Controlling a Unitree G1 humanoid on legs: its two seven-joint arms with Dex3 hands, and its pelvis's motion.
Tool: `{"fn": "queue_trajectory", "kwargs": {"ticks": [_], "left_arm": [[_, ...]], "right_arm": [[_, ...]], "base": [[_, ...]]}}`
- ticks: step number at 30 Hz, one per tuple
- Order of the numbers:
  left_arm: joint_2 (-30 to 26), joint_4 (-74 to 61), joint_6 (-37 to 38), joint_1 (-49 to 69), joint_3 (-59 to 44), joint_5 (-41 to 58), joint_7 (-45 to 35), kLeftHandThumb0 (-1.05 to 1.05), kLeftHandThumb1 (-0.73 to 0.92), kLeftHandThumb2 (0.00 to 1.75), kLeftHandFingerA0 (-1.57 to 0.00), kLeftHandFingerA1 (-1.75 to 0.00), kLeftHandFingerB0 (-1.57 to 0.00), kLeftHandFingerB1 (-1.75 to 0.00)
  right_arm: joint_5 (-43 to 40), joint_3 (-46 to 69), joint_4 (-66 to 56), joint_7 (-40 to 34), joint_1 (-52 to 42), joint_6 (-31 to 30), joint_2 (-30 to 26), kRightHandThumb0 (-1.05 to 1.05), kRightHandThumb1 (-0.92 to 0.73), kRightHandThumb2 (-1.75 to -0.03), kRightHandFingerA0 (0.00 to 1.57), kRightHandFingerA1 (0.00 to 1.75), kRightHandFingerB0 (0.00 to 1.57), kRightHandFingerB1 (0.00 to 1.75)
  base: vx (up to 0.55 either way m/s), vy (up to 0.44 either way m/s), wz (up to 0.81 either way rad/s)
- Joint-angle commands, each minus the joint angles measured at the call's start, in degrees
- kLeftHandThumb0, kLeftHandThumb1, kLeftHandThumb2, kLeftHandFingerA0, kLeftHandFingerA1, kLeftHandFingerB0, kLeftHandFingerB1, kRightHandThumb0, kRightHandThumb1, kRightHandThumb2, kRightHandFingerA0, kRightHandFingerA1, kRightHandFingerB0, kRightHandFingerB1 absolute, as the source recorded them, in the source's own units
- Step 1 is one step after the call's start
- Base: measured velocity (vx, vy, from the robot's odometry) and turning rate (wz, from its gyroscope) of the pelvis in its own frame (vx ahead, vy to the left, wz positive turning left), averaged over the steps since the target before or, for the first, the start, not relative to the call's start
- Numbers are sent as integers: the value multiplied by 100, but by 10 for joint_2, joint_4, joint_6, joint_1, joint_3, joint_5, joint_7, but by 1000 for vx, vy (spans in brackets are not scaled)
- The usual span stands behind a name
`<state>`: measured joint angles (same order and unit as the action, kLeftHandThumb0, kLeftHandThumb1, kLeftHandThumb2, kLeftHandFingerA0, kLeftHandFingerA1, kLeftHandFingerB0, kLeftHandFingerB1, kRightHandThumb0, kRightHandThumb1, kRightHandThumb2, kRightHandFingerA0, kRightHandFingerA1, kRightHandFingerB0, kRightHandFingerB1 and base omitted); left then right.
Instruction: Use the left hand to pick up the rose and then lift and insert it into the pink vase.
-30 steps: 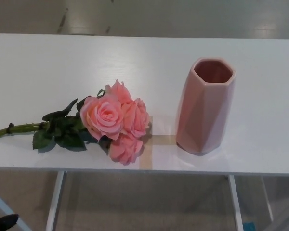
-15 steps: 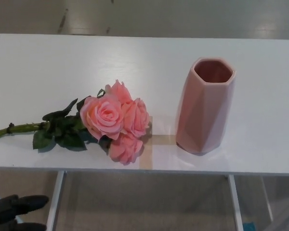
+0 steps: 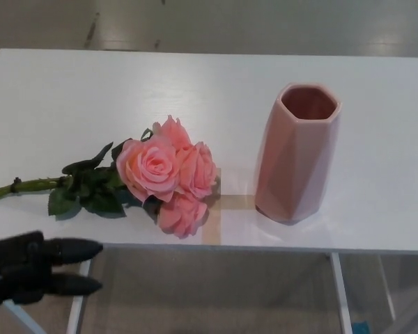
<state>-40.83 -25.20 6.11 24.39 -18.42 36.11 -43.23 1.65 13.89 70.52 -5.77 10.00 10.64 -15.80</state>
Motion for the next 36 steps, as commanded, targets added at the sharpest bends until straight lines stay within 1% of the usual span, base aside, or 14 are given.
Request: {"fn": "queue_trajectory", "kwargs": {"ticks": [1,3,4,5,6,10,11,12,13,16,19,23,25,36], "left_arm": [[-10,-151,-77,-153,-40,133,152,-42,34,60,-31,-43,-25,-36],[-5,-156,-91,-159,-44,133,154,-42,34,60,-31,-43,-25,-36],[-8,-125,-96,-198,-26,56,160,-45,40,53,-19,-31,-19,-28],[-13,-86,-101,-246,-1,-41,168,-45,40,53,-19,-31,-19,-28],[-17,-67,-109,-271,16,-90,176,-27,21,80,0,-48,0,-46],[-14,-42,-112,-299,37,-136,180,-28,21,80,0,-49,0,-47],[-19,47,-90,-369,100,-242,188,-48,33,71,0,-20,-6,-30],[-22,79,-83,-394,122,-275,190,-52,42,54,0,-19,-7,-25],[-25,102,-85,-412,139,-295,190,-51,34,72,0,-12,-9,-25],[-26,114,-83,-421,147,-302,191,-51,34,72,0,-12,-9,-25],[-40,196,-128,-495,228,-393,197,-54,36,71,0,-4,-5,-19],[-41,220,-143,-518,253,-414,201,-54,36,70,0,-3,-4,-18],[-35,264,-174,-555,299,-452,198,-53,36,69,0,-1,-3,-16],[-14,381,-184,-602,384,-503,212,-51,35,67,0,0,-1,-13]], "right_arm": [[-8,2,9,-4,9,1,-7,-14,-59,-57,62,49,55,46],[-8,2,9,-4,9,1,-7,-14,-59,-57,62,49,55,46],[-8,2,9,-4,9,2,-6,-14,-59,-57,62,50,54,45],[-9,2,9,-3,8,3,-5,-14,-59,-57,62,50,54,45],[-8,1,8,-3,8,2,-5,-14,-59,-57,62,50,54,45],[-7,1,8,-4,9,1,-5,-14,-59,-57,62,50,55,46],[-7,1,8,-5,9,2,-4,-14,-59,-57,63,50,55,46],[-8,2,9,-5,10,1,-5,-14,-59,-57,63,50,55,46],[-7,1,9,-6,11,1,-5,-15,-59,-57,63,50,55,46],[-7,1,9,-6,11,1,-5,-15,-59,-57,63,50,55,46],[-5,-1,8,-2,12,2,-5,-15,-59,-57,63,50,55,46],[-7,1,8,-1,12,3,-5,-15,-59,-57,63,50,56,46],[-8,1,6,-1,11,5,-4,-15,-59,-57,62,50,55,46],[-12,4,3,4,10,9,-1,-16,-59,-57,62,50,55,46]], "base": [[0,0,0],[0,0,0],[0,0,0],[0,0,0],[0,0,0],[0,0,0],[0,0,0],[0,0,0],[0,0,0],[0,0,0],[0,0,0],[0,0,0],[0,0,0],[0,0,0]]}}
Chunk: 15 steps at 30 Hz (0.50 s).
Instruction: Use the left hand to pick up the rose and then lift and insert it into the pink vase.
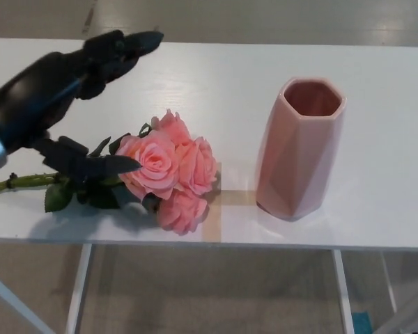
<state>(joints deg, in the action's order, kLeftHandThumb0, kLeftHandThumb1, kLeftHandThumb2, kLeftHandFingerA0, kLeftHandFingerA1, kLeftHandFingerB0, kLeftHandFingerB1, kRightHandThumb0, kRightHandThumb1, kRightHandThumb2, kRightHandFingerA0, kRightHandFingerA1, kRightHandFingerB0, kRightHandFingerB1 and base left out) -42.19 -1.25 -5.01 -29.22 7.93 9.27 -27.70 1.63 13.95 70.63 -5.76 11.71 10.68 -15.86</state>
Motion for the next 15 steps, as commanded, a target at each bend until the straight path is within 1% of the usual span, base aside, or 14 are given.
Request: {"fn": "queue_trajectory", "kwargs": {"ticks": [1,5,7,11,14,15], "left_arm": [[1,152,-70,-69,125,-238,59,-51,35,68,0,-2,-1,-14],[3,171,-65,-77,136,-241,64,-51,35,68,0,-2,-1,-14],[11,214,-65,-85,155,-258,77,-51,35,67,0,0,-1,-12],[13,238,-69,-96,170,-268,78,-50,35,67,0,0,-1,-13],[14,246,-67,-100,173,-271,80,-50,35,67,0,0,-1,-13],[6,235,-74,-98,176,-278,73,-49,34,66,0,0,-1,-13]], "right_arm": [[-12,3,2,4,-7,9,0,-16,-59,-57,62,50,55,46],[-11,3,1,3,-7,9,0,-16,-59,-57,62,50,55,46],[-12,3,1,8,-7,10,-1,-15,-59,-57,62,50,55,46],[-14,5,2,11,-7,10,-1,-15,-59,-57,64,51,56,46],[-14,5,2,11,-7,10,-1,-15,-59,-57,64,51,56,46],[-14,5,2,16,-9,9,-2,-14,-59,-57,65,51,55,46]], "base": [[0,0,0],[0,0,0],[0,0,0],[0,0,0],[0,0,0],[0,0,0]]}}
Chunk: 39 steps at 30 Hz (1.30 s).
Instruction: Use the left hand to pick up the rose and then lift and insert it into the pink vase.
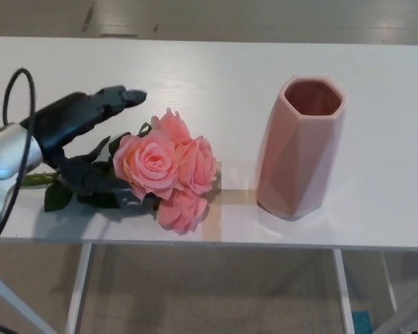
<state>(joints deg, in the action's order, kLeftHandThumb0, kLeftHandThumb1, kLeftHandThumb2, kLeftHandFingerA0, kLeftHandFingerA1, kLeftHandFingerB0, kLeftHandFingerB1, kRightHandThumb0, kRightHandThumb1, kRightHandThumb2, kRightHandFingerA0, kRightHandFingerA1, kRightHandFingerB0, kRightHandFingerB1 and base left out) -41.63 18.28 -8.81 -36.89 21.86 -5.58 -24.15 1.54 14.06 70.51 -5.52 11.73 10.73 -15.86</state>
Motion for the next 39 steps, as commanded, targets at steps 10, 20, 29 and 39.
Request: {"fn": "queue_trajectory", "kwargs": {"ticks": [10,20,29,39], "left_arm": [[-7,56,-27,-39,29,-154,21,-51,35,67,0,0,-1,-12],[33,59,-28,-37,26,-186,36,-52,35,68,0,0,-1,-12],[74,77,-22,-41,34,-217,38,-51,35,69,0,-5,0,-16],[103,121,-10,-32,48,-239,47,-50,34,69,0,-6,0,-16]], "right_arm": [[-7,-1,9,10,-11,2,-7,-15,-58,-56,66,51,55,46],[-11,2,11,10,-11,3,-3,-15,-58,-56,65,51,56,46],[-16,5,6,19,-7,6,-3,-15,-59,-57,66,52,56,47],[-22,8,4,24,-2,6,-4,-15,-59,-57,65,52,55,46]], "base": [[0,0,0],[0,0,0],[0,0,0],[0,0,0]]}}
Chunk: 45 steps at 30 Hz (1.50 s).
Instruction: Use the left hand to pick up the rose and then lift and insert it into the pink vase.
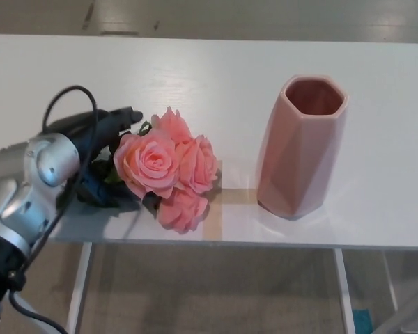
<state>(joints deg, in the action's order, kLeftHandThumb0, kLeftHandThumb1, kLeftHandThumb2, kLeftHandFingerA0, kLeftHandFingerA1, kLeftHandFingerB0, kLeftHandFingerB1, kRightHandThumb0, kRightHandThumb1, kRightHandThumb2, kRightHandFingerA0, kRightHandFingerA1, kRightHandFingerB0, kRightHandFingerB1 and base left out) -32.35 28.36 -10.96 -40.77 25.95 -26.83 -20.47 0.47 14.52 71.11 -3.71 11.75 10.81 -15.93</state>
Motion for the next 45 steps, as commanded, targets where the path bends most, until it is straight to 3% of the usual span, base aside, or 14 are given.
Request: {"fn": "queue_trajectory", "kwargs": {"ticks": [1,9,10,12,15,16,25,26,28,31,32,33,34,45], "left_arm": [[17,34,13,7,12,-31,15,-48,42,53,0,-7,0,-20],[33,92,39,-1,41,-62,40,-41,54,57,-9,-26,0,-22],[37,99,49,2,44,-63,49,-22,74,64,-81,-135,-40,-34],[43,109,63,5,51,-70,63,-19,74,62,-85,-143,-49,-37],[45,116,67,2,53,-74,67,-19,74,62,-85,-143,-49,-37],[50,116,63,4,65,-89,75,-11,70,62,-73,-145,-78,-52],[54,105,85,9,37,-82,107,-19,75,62,-72,-128,-72,-48],[54,107,93,9,33,-80,113,-21,77,63,-68,-137,-83,-75],[54,109,113,9,21,-75,130,-22,76,64,-64,-149,-79,-90],[56,111,123,9,13,-77,142,-23,74,63,-62,-150,-83,-81],[55,100,121,8,6,-77,147,-24,73,63,-64,-150,-78,-49],[55,95,121,8,2,-78,149,-24,73,63,-64,-150,-78,-49],[55,94,125,4,-5,-74,153,-20,68,61,-67,-148,-85,-69],[85,33,135,-60,-164,22,153,-20,78,63,-70,-146,-76,-99]], "right_arm": [[-10,2,-1,5,-1,4,-4,-15,-58,-57,65,52,55,46],[-13,4,0,0,3,-2,-1,-16,-59,-57,66,52,55,46],[-14,5,0,2,3,-2,-2,-16,-59,-57,66,52,55,46],[-16,6,1,4,5,-3,-2,-16,-59,-57,66,52,55,46],[-16,5,1,4,5,-3,-2,-16,-59,-57,66,52,55,46],[-17,5,0,5,5,-4,-1,-16,-59,-57,65,52,55,46],[-22,6,0,12,9,-4,-4,-16,-60,-57,62,50,55,46],[-22,6,0,11,10,-5,-4,-16,-60,-57,62,50,55,46],[-23,7,0,11,9,-5,-4,-16,-61,-57,61,50,55,46],[-23,8,1,12,9,-5,-4,-16,-61,-57,61,50,55,46],[-22,6,0,11,7,-3,-3,-17,-61,-58,61,50,54,46],[-22,6,-1,11,6,-2,-3,-17,-61,-58,61,50,54,46],[-21,5,-1,11,5,-2,-3,-17,-61,-58,61,50,54,46],[-18,1,-1,13,5,0,-5,-18,-62,-58,61,49,55,46]], "base": [[0,0,0],[0,0,0],[0,0,0],[0,0,0],[0,0,0],[0,0,0],[0,0,0],[0,0,0],[0,0,0],[0,0,0],[0,0,0],[0,0,0],[0,0,0],[0,0,0]]}}
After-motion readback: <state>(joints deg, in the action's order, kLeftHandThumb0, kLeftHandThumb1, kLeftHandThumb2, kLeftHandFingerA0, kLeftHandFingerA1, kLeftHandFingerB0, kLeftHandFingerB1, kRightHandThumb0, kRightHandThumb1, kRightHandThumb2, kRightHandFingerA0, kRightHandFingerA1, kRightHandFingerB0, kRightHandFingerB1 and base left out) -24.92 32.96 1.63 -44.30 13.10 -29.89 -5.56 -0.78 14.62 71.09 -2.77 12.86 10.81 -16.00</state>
